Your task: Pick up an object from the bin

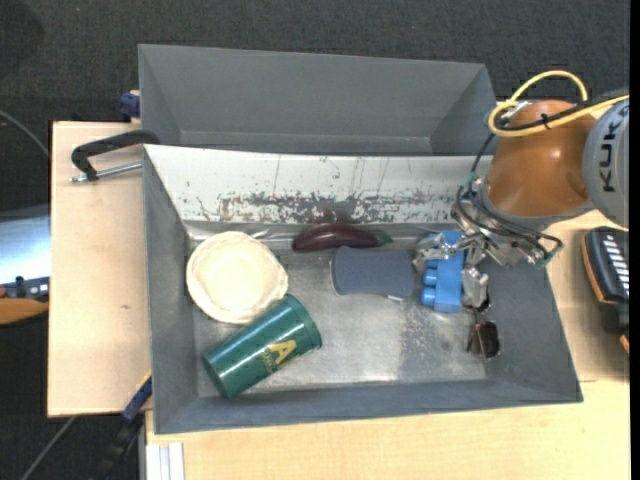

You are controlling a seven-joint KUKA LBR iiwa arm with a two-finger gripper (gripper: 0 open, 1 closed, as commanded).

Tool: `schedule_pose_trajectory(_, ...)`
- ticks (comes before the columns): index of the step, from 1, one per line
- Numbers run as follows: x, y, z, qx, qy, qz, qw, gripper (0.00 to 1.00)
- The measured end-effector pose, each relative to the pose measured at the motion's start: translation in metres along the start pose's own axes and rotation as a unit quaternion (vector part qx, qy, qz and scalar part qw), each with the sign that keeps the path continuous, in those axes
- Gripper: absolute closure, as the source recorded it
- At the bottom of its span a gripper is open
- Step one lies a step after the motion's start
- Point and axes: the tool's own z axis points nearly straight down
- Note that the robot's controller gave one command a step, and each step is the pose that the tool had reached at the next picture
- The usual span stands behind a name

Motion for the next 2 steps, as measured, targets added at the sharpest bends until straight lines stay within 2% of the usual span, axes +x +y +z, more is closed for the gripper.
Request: schedule_pose_trajectory(2, -0.0002, 0.0007, -0.0068, -0.001, -0.0003, 0.001, 1.0, 1.0)
